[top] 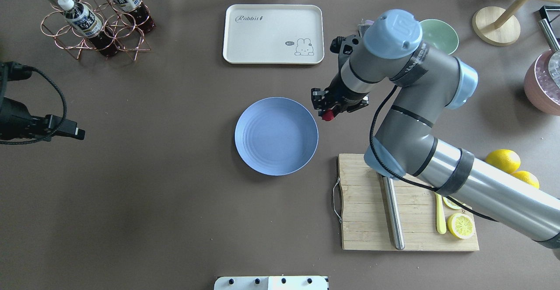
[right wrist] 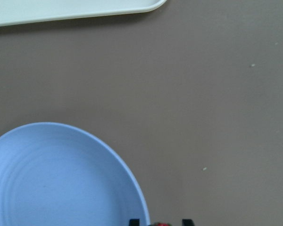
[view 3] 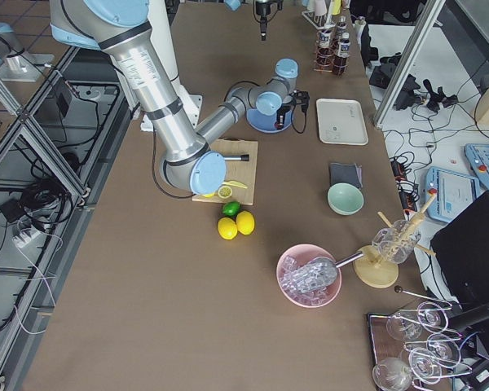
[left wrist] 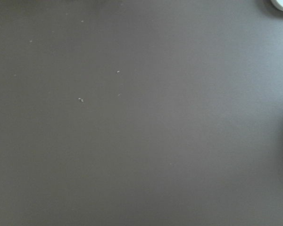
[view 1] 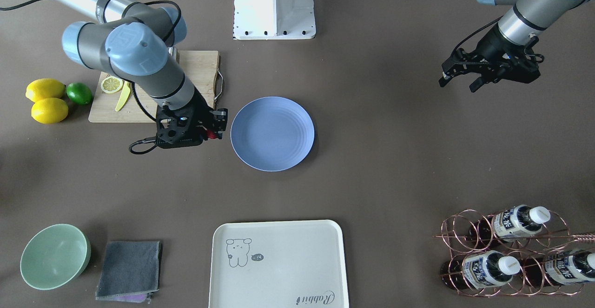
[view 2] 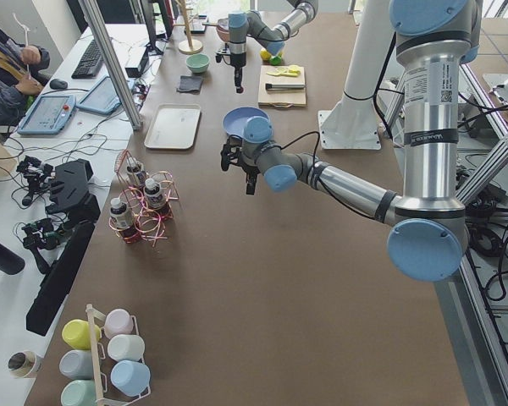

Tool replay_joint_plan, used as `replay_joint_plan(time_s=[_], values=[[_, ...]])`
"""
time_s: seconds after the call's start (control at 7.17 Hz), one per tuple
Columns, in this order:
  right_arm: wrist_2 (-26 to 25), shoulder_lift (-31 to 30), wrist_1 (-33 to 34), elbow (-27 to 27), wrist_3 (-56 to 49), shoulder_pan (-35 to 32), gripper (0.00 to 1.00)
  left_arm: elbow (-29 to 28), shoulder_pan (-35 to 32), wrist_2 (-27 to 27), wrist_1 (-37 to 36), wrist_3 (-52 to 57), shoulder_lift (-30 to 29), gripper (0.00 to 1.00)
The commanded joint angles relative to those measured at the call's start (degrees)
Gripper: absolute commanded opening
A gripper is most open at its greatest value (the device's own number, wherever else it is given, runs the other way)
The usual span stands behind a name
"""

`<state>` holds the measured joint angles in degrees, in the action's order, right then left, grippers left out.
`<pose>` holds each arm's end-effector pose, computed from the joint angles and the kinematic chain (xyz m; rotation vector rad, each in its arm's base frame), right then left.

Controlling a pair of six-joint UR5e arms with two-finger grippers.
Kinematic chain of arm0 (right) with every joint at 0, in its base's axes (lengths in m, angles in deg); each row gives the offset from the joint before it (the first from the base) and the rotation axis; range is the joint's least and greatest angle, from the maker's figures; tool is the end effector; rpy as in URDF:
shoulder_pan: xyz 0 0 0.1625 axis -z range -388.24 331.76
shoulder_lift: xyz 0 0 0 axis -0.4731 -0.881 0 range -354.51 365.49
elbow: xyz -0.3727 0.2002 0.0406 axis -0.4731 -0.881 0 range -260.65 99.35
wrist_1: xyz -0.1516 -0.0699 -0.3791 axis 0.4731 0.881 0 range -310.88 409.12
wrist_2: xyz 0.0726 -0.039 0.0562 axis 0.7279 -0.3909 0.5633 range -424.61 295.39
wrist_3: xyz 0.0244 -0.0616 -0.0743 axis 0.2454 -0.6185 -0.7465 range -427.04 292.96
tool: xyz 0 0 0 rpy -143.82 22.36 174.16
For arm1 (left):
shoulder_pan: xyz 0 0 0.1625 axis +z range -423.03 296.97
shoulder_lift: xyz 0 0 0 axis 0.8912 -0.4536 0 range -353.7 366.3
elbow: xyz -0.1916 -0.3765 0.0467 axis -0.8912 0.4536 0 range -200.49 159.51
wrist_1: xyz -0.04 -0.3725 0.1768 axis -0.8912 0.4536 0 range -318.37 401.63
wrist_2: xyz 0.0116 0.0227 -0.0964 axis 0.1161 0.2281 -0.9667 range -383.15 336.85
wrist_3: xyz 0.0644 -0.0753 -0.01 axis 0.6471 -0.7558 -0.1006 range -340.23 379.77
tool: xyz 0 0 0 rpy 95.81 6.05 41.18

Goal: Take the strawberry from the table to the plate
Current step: 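Carry the strawberry over the blue plate and lower it with the right gripper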

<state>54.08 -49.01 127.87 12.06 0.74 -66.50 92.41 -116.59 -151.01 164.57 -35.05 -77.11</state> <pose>-0.4859 -0.4921 0.2469 0.0203 -0.9639 0.0419 0.2105 -0.4069 0.4503 0.1358 1.0204 -0.0081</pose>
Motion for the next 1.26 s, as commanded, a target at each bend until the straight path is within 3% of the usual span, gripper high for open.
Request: replay_joint_plan(time_s=[0.0, 0.42, 1.12], values=[[-6.43, 7.78, 0.18, -4.69, 7.52, 7.38, 0.00, -1.70, -5.99, -1.68, 1.60, 8.12, 3.96, 0.97], [-11.02, 10.29, -0.61, -9.90, 8.96, 9.25, 0.00, -3.03, -7.25, -1.87, 1.69, 12.10, 5.28, 0.97], [-11.99, 10.29, -0.53, -12.29, 8.17, 10.05, 0.00, -3.56, -8.05, -1.95, 2.04, 12.10, 5.37, 0.97]])
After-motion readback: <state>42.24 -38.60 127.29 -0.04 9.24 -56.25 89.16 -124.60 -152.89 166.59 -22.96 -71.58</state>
